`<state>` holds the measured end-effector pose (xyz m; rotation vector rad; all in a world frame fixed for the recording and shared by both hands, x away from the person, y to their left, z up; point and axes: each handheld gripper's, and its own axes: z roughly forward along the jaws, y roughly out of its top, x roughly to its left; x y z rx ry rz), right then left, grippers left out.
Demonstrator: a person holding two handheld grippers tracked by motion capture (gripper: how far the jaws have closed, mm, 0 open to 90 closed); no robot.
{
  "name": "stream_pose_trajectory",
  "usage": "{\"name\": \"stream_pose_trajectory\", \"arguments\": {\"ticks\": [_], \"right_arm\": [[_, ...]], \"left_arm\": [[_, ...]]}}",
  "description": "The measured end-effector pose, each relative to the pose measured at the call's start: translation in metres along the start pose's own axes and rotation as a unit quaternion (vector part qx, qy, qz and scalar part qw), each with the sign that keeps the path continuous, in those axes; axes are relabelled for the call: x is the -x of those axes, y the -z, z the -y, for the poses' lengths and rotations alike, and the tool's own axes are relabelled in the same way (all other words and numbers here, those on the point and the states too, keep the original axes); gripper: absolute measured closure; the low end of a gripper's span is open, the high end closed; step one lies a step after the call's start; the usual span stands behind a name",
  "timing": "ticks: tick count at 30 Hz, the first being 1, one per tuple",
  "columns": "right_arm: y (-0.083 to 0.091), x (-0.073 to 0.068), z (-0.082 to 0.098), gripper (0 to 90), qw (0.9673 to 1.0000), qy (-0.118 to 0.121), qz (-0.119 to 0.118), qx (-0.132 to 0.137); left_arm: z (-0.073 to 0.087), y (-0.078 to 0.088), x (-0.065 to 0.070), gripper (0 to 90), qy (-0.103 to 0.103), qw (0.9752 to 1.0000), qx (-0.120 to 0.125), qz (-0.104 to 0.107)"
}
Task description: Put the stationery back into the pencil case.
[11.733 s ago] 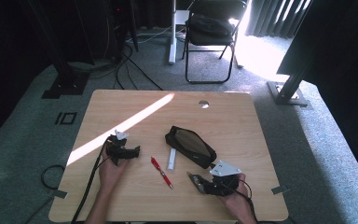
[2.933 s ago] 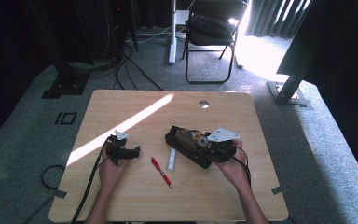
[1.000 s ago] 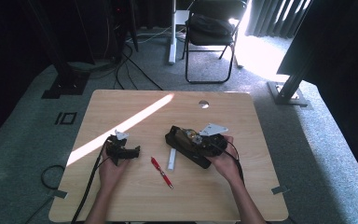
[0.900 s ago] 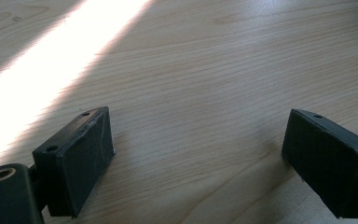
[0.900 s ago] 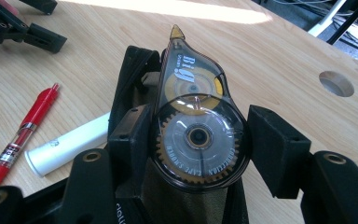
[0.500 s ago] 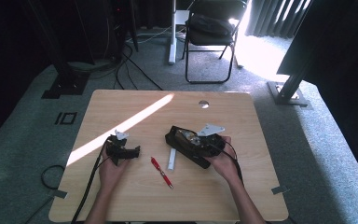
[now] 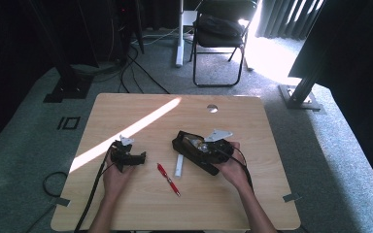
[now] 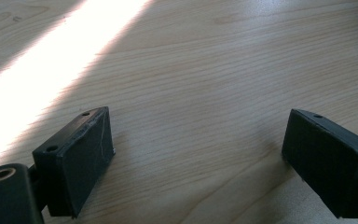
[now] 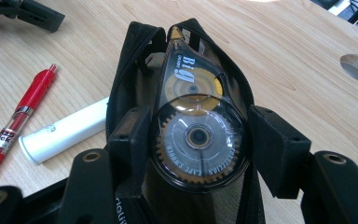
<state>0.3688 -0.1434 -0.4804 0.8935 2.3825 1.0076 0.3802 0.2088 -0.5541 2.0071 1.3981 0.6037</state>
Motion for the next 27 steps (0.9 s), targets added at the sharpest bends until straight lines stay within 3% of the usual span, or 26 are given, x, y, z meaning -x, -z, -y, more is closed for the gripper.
{"name": "stream_pose_trajectory", "arguments": {"ticks": [27], "right_arm": [[-0.011,-0.006,-0.006,41.4,0.9990,0.012,-0.017,-0.038]], "left_arm": [[0.000,0.000,0.000,8.9,0.000,1.0000,0.000,0.000]]}}
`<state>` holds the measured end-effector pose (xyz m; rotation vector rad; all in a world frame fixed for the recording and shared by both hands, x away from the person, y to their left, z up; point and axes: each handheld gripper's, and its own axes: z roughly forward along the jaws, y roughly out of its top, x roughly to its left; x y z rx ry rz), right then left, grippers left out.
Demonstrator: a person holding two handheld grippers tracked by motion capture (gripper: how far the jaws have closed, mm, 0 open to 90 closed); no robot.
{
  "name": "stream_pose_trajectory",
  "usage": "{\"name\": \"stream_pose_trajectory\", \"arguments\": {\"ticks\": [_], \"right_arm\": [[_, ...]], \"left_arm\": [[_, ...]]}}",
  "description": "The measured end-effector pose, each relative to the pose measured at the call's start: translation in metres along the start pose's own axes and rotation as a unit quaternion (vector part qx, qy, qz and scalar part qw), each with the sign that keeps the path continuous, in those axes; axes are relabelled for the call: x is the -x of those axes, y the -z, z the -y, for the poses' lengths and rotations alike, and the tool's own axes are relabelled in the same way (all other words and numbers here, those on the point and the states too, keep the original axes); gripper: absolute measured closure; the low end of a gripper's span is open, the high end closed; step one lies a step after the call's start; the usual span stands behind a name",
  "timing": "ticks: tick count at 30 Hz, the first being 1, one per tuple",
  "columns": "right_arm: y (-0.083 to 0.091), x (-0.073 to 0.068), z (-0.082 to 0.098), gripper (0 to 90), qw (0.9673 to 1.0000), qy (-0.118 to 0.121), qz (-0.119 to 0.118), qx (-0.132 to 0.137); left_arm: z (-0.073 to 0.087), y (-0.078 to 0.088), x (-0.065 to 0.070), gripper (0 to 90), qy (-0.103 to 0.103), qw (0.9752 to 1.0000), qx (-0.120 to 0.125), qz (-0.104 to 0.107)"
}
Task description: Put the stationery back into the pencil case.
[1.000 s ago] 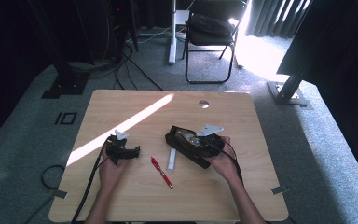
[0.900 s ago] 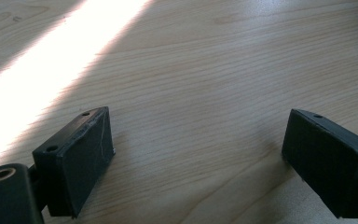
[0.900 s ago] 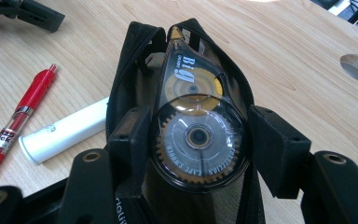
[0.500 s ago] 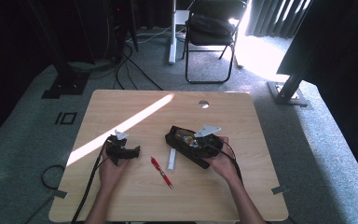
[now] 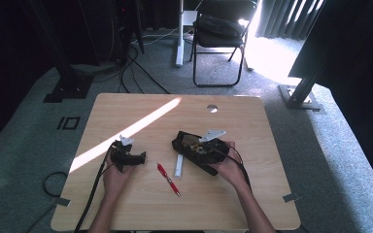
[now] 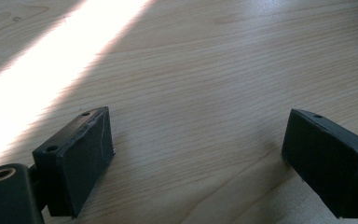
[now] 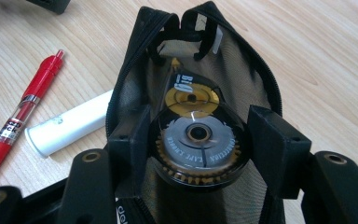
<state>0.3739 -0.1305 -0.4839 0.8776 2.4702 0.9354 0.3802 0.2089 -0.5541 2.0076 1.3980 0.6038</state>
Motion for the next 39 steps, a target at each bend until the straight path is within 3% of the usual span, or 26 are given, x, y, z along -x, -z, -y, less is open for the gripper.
{"name": "stream_pose_trajectory", "arguments": {"ticks": [11,20,31,39], "right_arm": [[-0.001,0.000,0.000,39.7,0.9999,0.001,-0.016,-0.007],[0.014,-0.003,-0.002,37.7,0.9998,-0.001,-0.001,0.019],[0.037,-0.027,-0.007,45.7,0.9973,0.007,0.008,0.073],[0.035,-0.046,-0.008,50.4,0.9962,0.014,0.008,0.086]], "left_arm": [[0.000,0.000,0.000,8.9,0.000,1.0000,0.000,0.000],[0.000,0.000,0.000,8.9,0.000,1.0000,0.000,0.000],[0.000,0.000,0.000,8.9,0.000,1.0000,0.000,0.000],[0.000,0.000,0.000,8.9,0.000,1.0000,0.000,0.000]]}}
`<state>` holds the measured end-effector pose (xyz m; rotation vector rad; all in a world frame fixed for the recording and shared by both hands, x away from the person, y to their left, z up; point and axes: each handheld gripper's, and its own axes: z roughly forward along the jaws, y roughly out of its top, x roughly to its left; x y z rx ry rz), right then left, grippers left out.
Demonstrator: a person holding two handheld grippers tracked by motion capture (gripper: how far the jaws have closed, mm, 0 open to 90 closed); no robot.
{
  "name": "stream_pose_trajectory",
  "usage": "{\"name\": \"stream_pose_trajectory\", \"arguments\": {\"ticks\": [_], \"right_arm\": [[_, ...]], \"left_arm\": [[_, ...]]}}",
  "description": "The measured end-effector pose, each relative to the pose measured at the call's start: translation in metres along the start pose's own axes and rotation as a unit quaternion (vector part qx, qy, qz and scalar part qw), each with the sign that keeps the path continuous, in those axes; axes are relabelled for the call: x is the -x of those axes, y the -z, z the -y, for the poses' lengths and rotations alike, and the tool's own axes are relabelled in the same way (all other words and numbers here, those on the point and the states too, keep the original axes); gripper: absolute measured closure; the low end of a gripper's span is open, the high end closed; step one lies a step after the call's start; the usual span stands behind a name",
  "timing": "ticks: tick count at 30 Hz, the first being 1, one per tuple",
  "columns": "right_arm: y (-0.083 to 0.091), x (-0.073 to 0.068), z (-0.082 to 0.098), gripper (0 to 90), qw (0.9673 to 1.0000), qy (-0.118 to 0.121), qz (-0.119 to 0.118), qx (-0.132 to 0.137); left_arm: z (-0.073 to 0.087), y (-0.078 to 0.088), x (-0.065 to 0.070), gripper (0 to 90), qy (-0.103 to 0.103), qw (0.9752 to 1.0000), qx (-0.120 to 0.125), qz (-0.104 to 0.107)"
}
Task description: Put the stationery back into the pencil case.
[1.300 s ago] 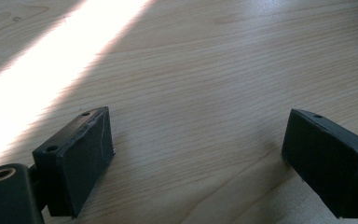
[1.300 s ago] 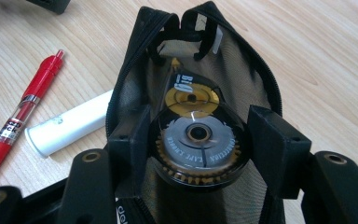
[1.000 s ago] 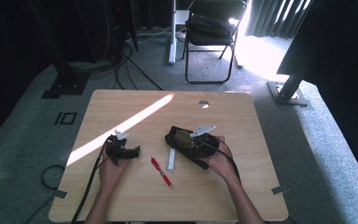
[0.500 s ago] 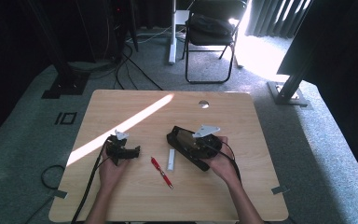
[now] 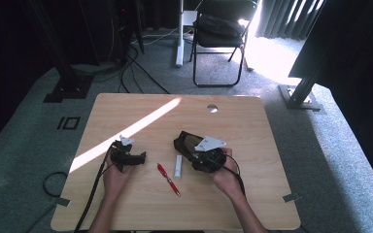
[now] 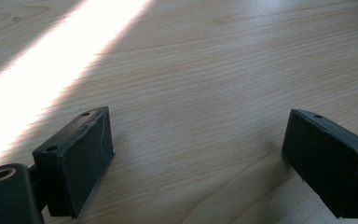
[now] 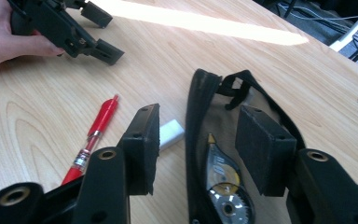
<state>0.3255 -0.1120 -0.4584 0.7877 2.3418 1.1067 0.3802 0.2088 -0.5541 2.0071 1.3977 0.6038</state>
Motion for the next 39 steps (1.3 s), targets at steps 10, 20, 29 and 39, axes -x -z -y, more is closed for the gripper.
{"name": "stream_pose_trajectory", "arguments": {"ticks": [10,20,29,39], "right_arm": [[-0.012,-0.016,0.002,52.7,1.0000,0.000,-0.005,-0.003],[-0.027,-0.030,0.000,52.6,0.9998,0.009,-0.015,-0.005],[-0.038,-0.035,0.001,51.7,0.9999,-0.001,-0.013,-0.007],[-0.062,-0.044,0.012,48.7,0.9988,0.008,-0.013,-0.047]], "left_arm": [[0.000,0.000,0.000,8.9,0.000,1.0000,0.000,0.000],[0.000,0.000,0.000,8.9,0.001,1.0000,0.001,0.000],[0.000,0.000,0.000,8.9,0.001,1.0000,0.001,0.000],[0.000,0.000,0.000,8.9,0.000,1.0000,0.000,0.000]]}}
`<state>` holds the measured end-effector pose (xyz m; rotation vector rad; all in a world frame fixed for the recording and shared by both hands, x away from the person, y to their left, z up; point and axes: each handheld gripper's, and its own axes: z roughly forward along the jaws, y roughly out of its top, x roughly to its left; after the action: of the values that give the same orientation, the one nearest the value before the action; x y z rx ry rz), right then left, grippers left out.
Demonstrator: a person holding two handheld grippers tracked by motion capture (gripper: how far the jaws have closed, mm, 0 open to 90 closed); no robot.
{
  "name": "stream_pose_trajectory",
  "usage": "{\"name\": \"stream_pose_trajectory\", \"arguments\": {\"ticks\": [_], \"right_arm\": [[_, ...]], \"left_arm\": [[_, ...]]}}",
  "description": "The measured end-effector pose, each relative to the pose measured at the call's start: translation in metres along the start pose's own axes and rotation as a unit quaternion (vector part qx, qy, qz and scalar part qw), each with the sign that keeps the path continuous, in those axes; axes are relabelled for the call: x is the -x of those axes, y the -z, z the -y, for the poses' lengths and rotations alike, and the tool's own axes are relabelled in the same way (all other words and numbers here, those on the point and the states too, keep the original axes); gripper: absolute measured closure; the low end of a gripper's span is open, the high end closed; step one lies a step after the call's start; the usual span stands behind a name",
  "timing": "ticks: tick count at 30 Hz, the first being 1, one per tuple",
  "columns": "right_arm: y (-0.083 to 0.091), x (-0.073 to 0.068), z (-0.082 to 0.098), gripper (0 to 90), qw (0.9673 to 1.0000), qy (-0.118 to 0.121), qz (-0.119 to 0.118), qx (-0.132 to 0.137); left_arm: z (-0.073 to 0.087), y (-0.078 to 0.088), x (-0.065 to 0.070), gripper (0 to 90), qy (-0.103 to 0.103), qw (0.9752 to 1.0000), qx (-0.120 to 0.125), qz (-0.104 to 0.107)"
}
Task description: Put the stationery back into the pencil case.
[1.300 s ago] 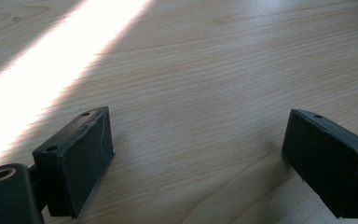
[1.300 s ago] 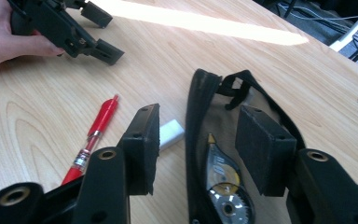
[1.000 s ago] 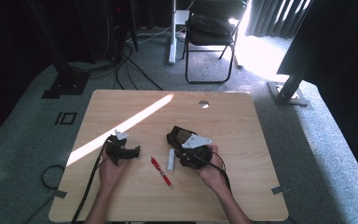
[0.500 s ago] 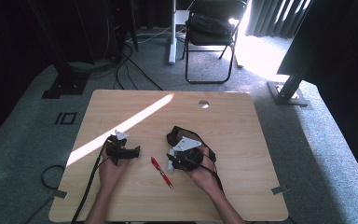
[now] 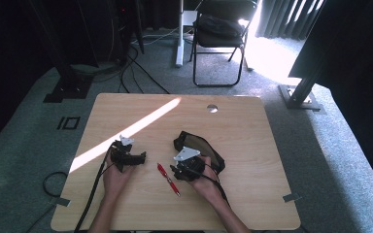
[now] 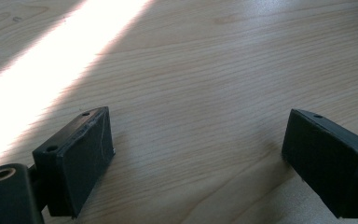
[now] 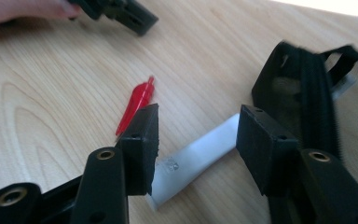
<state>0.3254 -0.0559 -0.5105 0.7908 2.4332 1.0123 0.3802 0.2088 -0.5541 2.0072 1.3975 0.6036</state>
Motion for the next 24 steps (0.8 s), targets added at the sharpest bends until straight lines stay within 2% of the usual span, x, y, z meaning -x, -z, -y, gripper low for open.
{"name": "stream_pose_trajectory", "arguments": {"ticks": [10,15,16,24], "right_arm": [[-0.019,-0.002,0.008,48.3,0.9995,-0.015,0.003,-0.027],[-0.022,-0.003,0.010,48.4,0.9992,-0.012,0.008,-0.036],[-0.022,-0.002,0.011,49.7,0.9990,-0.019,0.008,-0.039],[-0.023,0.000,0.014,62.4,0.9984,-0.021,0.009,-0.052]], "left_arm": [[0.000,0.000,0.000,8.9,0.001,1.0000,0.001,0.000],[0.000,0.000,0.000,8.9,0.000,1.0000,0.000,0.000],[0.000,0.000,0.000,8.9,0.000,1.0000,0.000,0.000],[0.000,0.000,0.000,8.9,0.000,1.0000,0.000,0.000]]}}
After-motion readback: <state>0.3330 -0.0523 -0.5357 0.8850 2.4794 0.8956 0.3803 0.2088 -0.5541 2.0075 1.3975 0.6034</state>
